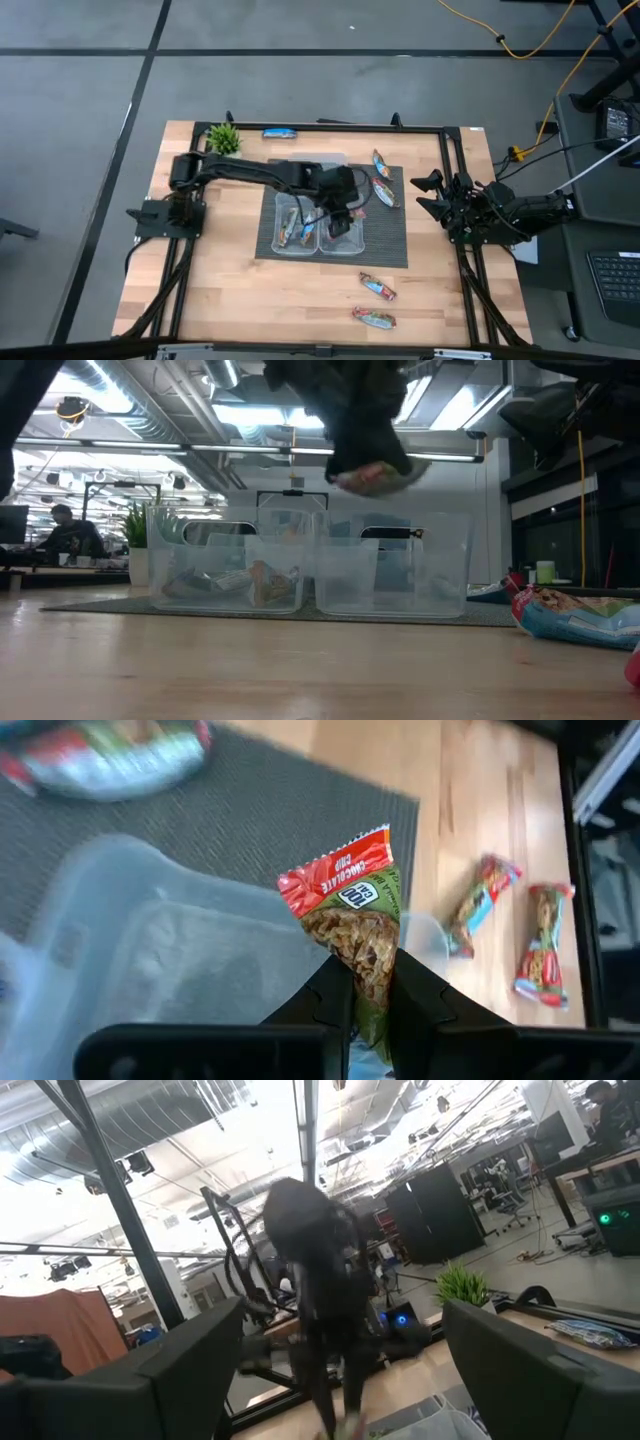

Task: Pick and place Granola Bars by type
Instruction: Put the red granola bar into the bottom right transparent bin

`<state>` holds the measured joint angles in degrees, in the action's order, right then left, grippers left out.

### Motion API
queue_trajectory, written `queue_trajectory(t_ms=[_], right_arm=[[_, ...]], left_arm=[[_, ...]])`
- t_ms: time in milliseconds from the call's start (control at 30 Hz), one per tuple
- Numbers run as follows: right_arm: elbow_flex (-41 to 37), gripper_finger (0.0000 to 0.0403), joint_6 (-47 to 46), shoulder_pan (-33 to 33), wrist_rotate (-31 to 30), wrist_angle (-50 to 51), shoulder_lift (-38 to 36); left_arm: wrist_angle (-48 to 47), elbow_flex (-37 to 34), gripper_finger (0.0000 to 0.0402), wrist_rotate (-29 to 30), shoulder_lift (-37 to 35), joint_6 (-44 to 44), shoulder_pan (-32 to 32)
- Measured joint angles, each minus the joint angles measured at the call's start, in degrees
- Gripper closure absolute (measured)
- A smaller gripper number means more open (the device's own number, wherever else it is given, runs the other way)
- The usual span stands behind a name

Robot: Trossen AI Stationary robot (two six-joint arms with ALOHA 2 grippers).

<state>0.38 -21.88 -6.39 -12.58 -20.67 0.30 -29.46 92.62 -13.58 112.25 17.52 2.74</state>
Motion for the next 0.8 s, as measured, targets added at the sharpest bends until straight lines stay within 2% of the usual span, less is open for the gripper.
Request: queue_trajectory(t_ms=[100,233,533,800], right_arm=[[0.0,0.0059,0.04,0.0,0.02,0.01,0.02],[-0.02,0.0059,0.06,0.02,0.03,0.23,0.01],[0.0,0.0059,3.09,0.0,0.11,0.33,0.0],[-0.02,0.0059,2.67,0.01,0.17,0.32,0.02]], left_arm=[[3.46,0.0,0.0373,-2.52,2.36,1.29,-0.02],[6.48,0.0,0.0373,-3.02,3.83,3.29,0.58],[5.24,0.01,0.0371,-2.39,4.15,5.75,1.83],[5.03,0.01,0.033,0.82,4.1,7.39,1.88]])
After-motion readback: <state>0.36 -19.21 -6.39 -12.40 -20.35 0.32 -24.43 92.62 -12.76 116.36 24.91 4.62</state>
